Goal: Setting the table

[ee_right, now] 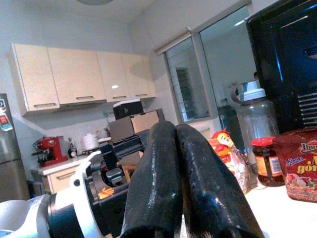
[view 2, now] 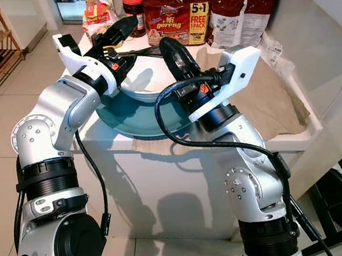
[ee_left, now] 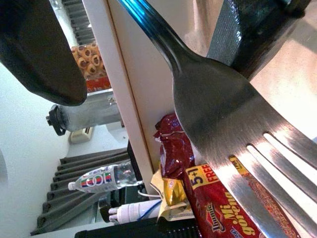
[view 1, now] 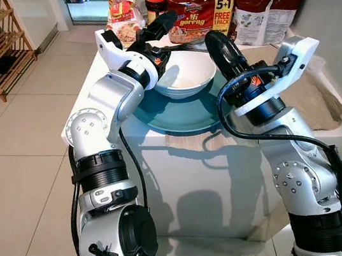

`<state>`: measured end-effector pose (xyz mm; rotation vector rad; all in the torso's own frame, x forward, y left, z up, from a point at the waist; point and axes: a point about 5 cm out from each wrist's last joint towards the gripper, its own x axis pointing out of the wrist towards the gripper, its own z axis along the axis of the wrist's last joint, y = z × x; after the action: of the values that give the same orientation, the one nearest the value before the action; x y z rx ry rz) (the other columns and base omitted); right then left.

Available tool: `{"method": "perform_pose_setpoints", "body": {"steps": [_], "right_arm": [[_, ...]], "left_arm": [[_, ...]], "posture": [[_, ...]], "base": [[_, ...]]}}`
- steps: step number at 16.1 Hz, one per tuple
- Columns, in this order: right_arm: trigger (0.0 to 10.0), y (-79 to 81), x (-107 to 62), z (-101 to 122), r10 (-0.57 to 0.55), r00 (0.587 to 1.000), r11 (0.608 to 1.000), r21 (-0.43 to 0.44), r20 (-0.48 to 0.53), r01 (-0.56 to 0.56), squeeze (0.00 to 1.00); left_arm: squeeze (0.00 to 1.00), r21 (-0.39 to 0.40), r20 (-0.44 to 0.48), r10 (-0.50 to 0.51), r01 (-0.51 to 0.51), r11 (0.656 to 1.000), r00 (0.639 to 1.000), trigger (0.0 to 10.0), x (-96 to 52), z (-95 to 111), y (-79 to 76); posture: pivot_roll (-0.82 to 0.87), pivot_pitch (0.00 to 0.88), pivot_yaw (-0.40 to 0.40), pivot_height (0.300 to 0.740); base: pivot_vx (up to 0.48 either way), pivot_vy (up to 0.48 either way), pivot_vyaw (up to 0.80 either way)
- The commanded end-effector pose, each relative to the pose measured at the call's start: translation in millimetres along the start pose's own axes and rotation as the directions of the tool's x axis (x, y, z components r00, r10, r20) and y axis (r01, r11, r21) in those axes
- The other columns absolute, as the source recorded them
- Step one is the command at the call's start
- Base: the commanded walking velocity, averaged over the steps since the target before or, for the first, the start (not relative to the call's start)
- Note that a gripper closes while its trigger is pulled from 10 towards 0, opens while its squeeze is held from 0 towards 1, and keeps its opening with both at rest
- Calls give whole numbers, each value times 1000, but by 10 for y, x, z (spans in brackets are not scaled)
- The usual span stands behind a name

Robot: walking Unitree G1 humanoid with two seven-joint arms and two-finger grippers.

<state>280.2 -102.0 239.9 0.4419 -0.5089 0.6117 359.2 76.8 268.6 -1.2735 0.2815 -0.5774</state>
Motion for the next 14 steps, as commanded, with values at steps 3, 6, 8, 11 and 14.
{"method": "perform_pose_setpoints", "body": {"steps": [3, 6, 8, 11, 14], "right_arm": [[0, 9, -11, 83, 8, 999, 999, -35, 32, -7, 0], [0, 24, -15, 77, 24, 999, 997, -72, 27, -22, 0], [0, 38, -21, 64, 36, 999, 995, -93, 21, -34, 0], [0, 45, -34, 48, 39, 999, 993, -115, 16, -37, 0], [0, 37, -49, 45, 31, 999, 990, -138, 22, -27, 0]], "left_arm": [[0, -25, -29, -32, 31, 999, 999, 0, 47, -68, -64], [0, -49, -32, -31, 29, 998, 999, 0, 45, -68, -61], [0, -62, -33, -25, 23, 998, 999, 0, 49, -70, -54], [0, -72, -32, -20, 17, 997, 999, 0, 50, -68, -51], [0, -81, -26, -6, 4, 997, 1000, 0, 48, -54, -33]], "posture": [[75, 30, -55, 740], [73, 30, -56, 740], [72, 31, -57, 740], [72, 31, -58, 740], [71, 31, -58, 740]], "base": [[0, 0, 0], [0, 0, 0], [0, 0, 0], [0, 0, 0], [0, 0, 0]]}}
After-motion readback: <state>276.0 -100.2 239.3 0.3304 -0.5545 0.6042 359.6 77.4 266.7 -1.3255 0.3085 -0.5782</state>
